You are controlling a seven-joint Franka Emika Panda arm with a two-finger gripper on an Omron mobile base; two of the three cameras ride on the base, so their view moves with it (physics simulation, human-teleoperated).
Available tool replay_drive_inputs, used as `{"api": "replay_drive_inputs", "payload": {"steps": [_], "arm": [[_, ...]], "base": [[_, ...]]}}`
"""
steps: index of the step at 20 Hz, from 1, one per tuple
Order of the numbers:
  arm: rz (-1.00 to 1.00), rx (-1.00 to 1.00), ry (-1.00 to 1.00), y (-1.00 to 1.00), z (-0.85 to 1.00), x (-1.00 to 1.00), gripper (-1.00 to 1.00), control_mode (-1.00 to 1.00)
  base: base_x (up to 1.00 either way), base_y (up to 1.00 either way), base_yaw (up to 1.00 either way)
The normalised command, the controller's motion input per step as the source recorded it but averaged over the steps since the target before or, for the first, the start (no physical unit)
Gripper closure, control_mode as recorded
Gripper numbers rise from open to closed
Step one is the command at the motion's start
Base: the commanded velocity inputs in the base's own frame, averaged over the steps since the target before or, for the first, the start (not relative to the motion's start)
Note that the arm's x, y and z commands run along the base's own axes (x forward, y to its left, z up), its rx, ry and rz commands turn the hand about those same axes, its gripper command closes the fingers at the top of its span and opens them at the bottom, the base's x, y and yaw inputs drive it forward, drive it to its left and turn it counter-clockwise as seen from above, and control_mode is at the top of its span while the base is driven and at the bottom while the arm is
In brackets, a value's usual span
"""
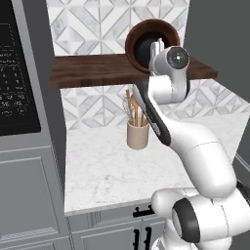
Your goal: Pick up the bowls on the counter and stack them on top of one another in the open cabinet. Place the smaller bowl on top of the larger bowl.
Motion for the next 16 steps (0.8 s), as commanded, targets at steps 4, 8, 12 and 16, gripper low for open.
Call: {"api": "replay_drive_inputs", "payload": {"steps": [4,8,12,16], "arm": [[0.00,0.00,0.00,-0.06,-0.13,0.31,1.00,-1.00],[0.00,0.00,0.00,-0.05,-0.05,0.33,1.00,-1.00],[0.00,0.00,0.00,-0.05,-0.01,0.32,1.00,-1.00],[0.00,0.00,0.00,0.00,-0.07,0.35,-1.00,-1.00]], "base": [[0.00,0.00,0.00],[0.00,0.00,0.00],[0.00,0.00,0.00],[0.00,0.00,0.00]]}}
